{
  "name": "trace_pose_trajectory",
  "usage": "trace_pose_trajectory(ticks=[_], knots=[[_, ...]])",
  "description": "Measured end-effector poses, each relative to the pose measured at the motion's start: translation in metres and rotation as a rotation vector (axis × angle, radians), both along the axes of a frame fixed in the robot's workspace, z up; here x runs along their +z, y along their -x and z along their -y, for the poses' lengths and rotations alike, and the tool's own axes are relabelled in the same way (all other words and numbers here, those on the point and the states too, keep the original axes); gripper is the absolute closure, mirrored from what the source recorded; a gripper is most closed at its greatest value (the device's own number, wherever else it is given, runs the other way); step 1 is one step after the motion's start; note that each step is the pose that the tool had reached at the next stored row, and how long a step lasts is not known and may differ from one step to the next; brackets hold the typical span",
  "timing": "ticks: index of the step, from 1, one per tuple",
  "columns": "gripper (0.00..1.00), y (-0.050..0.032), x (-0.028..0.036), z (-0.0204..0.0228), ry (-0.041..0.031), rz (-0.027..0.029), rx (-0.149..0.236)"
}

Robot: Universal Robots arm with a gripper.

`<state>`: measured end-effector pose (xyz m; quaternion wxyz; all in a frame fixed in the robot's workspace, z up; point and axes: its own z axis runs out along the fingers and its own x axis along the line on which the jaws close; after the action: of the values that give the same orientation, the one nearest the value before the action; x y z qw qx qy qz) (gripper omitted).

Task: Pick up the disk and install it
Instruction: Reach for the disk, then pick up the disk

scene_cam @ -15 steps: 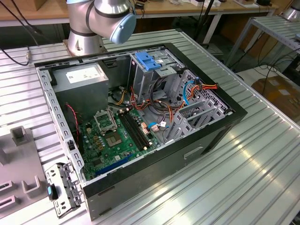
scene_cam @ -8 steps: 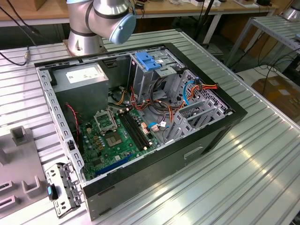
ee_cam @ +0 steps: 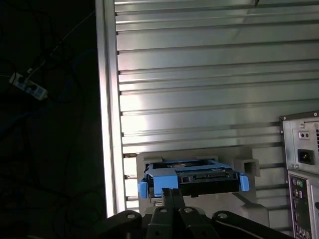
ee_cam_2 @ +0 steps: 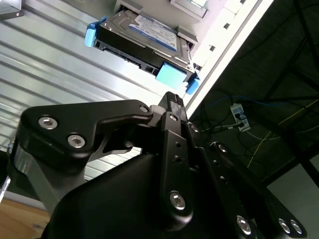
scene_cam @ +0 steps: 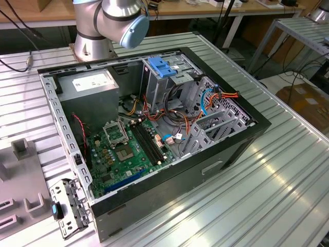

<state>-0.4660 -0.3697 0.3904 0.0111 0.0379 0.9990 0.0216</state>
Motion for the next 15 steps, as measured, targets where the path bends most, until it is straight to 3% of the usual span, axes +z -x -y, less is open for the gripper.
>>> trace_pose_trajectory(ticks=[15], knots=[[0.89,0.0007,0.0,0.0,0.0,0.0,0.007]])
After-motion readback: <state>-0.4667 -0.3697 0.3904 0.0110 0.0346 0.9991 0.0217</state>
